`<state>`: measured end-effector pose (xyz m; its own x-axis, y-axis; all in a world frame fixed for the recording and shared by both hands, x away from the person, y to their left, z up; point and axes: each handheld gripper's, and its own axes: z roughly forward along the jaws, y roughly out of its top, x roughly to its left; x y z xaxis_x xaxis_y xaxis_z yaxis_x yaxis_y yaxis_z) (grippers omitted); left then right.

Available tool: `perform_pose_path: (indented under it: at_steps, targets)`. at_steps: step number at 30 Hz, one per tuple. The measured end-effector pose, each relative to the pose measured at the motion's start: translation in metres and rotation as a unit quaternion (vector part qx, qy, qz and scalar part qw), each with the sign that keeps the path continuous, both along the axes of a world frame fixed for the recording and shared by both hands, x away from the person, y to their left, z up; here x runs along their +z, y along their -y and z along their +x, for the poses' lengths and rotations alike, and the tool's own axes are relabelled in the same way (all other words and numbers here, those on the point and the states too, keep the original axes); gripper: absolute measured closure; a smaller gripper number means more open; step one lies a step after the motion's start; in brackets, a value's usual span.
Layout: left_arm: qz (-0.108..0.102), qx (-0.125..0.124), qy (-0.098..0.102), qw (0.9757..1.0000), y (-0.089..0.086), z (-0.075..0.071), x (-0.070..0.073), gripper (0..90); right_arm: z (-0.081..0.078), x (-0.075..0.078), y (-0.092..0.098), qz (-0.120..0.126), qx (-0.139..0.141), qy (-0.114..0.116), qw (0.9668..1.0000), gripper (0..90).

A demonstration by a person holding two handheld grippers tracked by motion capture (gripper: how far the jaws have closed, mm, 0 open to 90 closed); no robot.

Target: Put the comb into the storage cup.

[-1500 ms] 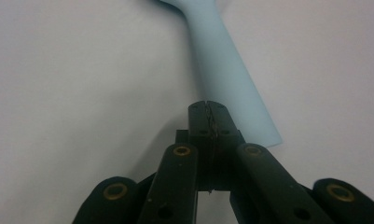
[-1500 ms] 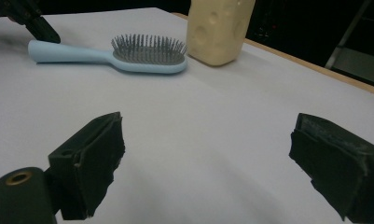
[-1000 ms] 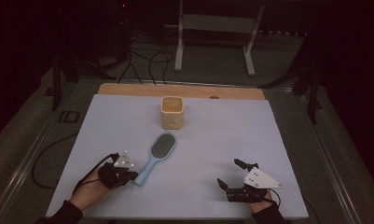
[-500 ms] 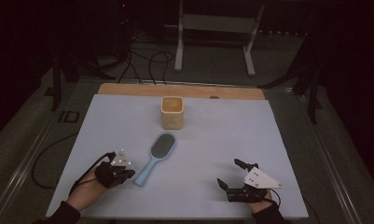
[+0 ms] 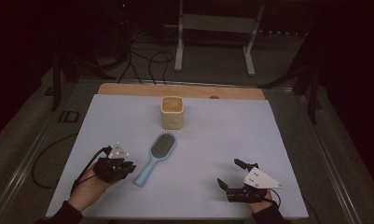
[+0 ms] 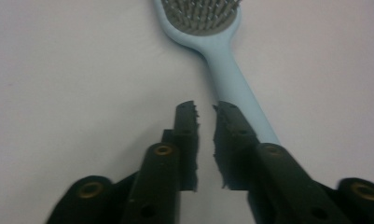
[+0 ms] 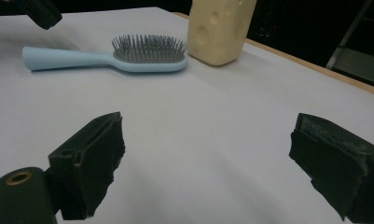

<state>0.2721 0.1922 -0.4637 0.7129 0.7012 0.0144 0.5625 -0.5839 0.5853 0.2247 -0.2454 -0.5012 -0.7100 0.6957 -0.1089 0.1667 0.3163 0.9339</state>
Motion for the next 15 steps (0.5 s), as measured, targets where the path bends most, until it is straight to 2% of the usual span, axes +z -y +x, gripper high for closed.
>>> perform_pose_path:
  at_steps: [4, 5, 9, 15]
  targets:
    - [0.0, 0.005, -0.006, 1.0, 0.004, 0.001, 0.004, 65.5, 0.0, 0.0, 0.0, 0.0, 0.0, -0.001, 1.0, 9.3]
    - [-0.002, 0.004, -0.01, 0.9999, 0.005, 0.002, 0.005, 60.9, 0.0, 0.0, 0.0, -0.001, 0.0, -0.001, 1.0, 9.3]
    - [-0.012, 0.001, -0.026, 0.9996, 0.01, 0.006, 0.01, 54.8, 0.0, 0.0, -0.001, -0.001, 0.001, 0.0, 1.0, 9.3]
    - [0.002, 0.005, -0.025, 0.9997, 0.018, 0.011, 0.018, 41.4, 0.0, 0.0, 0.0, 0.0, -0.001, 0.001, 1.0, 9.3]
